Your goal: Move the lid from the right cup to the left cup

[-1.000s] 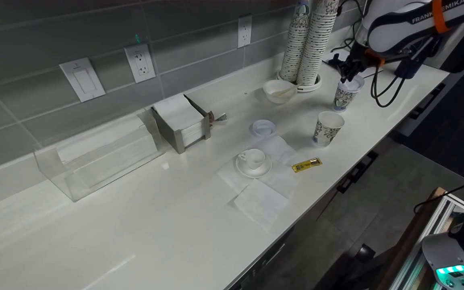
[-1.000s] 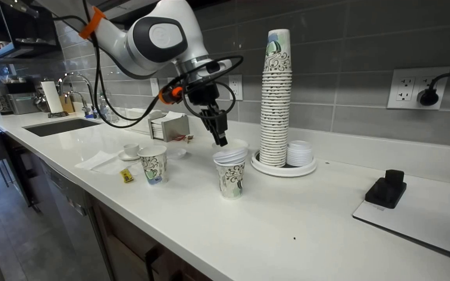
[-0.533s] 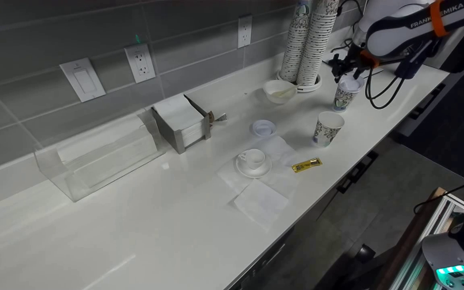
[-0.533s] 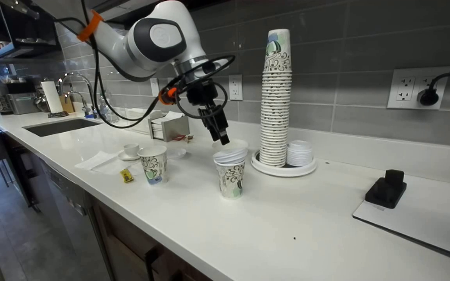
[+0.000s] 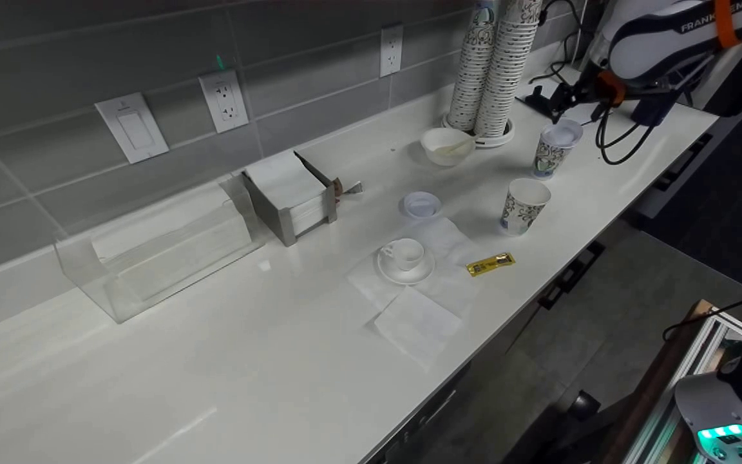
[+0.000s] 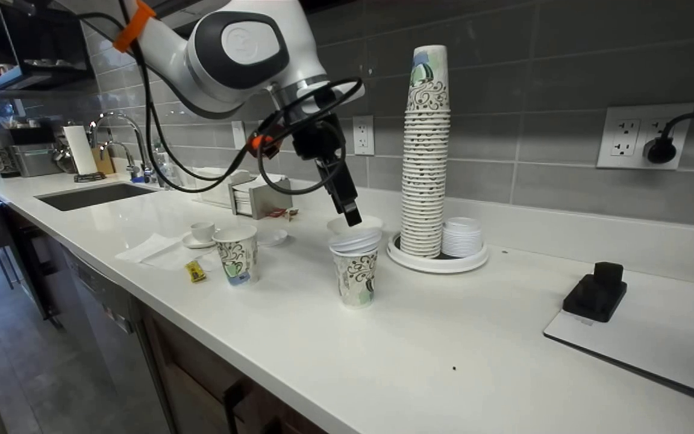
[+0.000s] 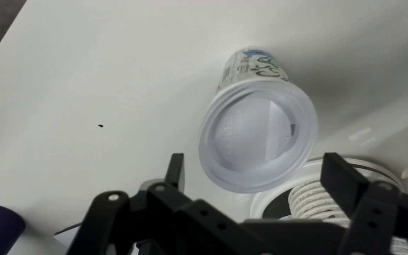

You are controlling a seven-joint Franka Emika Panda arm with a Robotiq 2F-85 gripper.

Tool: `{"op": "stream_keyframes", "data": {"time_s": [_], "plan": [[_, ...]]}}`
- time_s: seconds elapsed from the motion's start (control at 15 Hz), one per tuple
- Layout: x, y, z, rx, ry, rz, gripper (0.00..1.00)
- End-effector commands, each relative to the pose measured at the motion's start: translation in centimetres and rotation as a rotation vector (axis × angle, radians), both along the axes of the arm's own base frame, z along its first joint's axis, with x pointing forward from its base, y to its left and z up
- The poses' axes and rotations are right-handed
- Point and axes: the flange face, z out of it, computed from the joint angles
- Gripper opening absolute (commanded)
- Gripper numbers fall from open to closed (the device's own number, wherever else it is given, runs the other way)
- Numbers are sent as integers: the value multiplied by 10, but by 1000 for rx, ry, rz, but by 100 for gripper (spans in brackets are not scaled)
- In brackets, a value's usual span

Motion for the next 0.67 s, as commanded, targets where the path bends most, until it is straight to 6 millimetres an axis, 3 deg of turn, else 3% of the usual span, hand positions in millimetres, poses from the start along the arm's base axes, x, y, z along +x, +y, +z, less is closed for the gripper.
{"op": "stream_keyframes", "data": {"time_s": [0.0,0.27,0.4,0.6], "plan": [[-19,-19,-8,58,-41,-35,96],[-26,-32,-17,98,-73,-77,78],[-27,-36,-20,103,-83,-101,54],[-27,-39,-25,108,-80,-115,32]]}}
